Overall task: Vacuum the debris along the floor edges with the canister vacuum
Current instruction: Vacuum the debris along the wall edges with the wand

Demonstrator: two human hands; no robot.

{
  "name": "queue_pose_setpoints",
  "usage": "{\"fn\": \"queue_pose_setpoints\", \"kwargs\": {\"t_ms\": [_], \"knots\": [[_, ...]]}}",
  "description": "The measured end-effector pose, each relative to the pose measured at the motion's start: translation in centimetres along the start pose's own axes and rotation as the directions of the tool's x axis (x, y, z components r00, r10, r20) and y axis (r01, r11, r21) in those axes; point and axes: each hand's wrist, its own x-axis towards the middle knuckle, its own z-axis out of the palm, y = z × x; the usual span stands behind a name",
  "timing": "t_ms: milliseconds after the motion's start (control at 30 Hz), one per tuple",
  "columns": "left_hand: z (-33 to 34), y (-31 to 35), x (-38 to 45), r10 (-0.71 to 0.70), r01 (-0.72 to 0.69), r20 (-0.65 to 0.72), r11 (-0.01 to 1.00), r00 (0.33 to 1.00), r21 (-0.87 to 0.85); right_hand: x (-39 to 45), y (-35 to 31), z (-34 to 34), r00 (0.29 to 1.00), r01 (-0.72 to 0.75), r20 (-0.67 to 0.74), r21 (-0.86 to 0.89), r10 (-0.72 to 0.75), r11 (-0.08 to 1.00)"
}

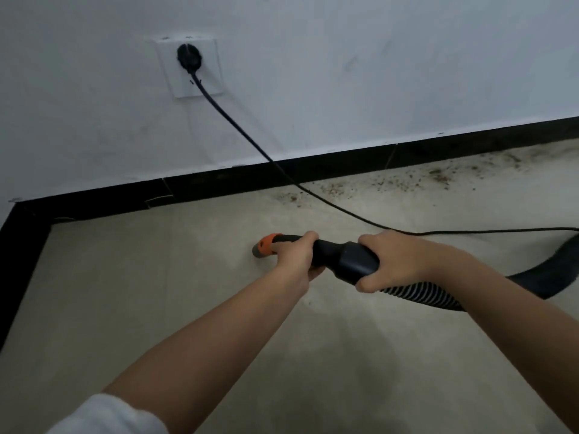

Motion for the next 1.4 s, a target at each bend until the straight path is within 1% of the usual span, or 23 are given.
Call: {"fn": "queue_pose_setpoints", "kwargs": {"t_ms": [100,267,433,633,800,933,1133,1400], "knots": [[1.7,-0.3,0.0,0.014,-0.019,0.088,0.999,0.996,0.051,-0.8,1.2,0.6,0.998,-0.032,-0.049,0.004,0.032,0.999],[2.1,-0.4,1.5,0.078,-0.092,0.104,0.985,0.992,0.147,0.2,1.8,3.1,0.981,-0.067,-0.178,0.041,0.073,0.997],[1.2,-0.3,2.9,0.112,-0.139,0.152,0.975,0.982,0.174,1.9,2.0,4.9,0.971,-0.081,-0.223,0.048,0.090,0.996],[1.3,-0.2,4.5,0.158,-0.189,0.137,0.951,0.978,0.246,3.8,2.3,6.7,0.965,-0.083,-0.238,0.115,0.109,0.990],[1.2,0.2,5.7,0.184,-0.178,0.016,0.923,0.983,0.342,4.9,2.2,6.5,0.971,-0.065,-0.219,0.152,0.097,0.986],[1.6,0.8,6.1,0.212,-0.189,-0.019,0.905,0.977,0.381,5.8,2.1,5.7,0.970,-0.046,-0.228,0.150,0.079,0.988],[2.3,1.9,6.8,0.209,-0.183,-0.030,0.910,0.978,0.372,6.9,2.5,4.5,0.974,-0.027,-0.219,0.162,0.063,0.986],[3.4,2.9,8.1,0.235,-0.231,0.035,0.904,0.971,0.360,7.7,2.9,3.0,0.966,-0.056,-0.239,0.198,0.103,0.979]]}}
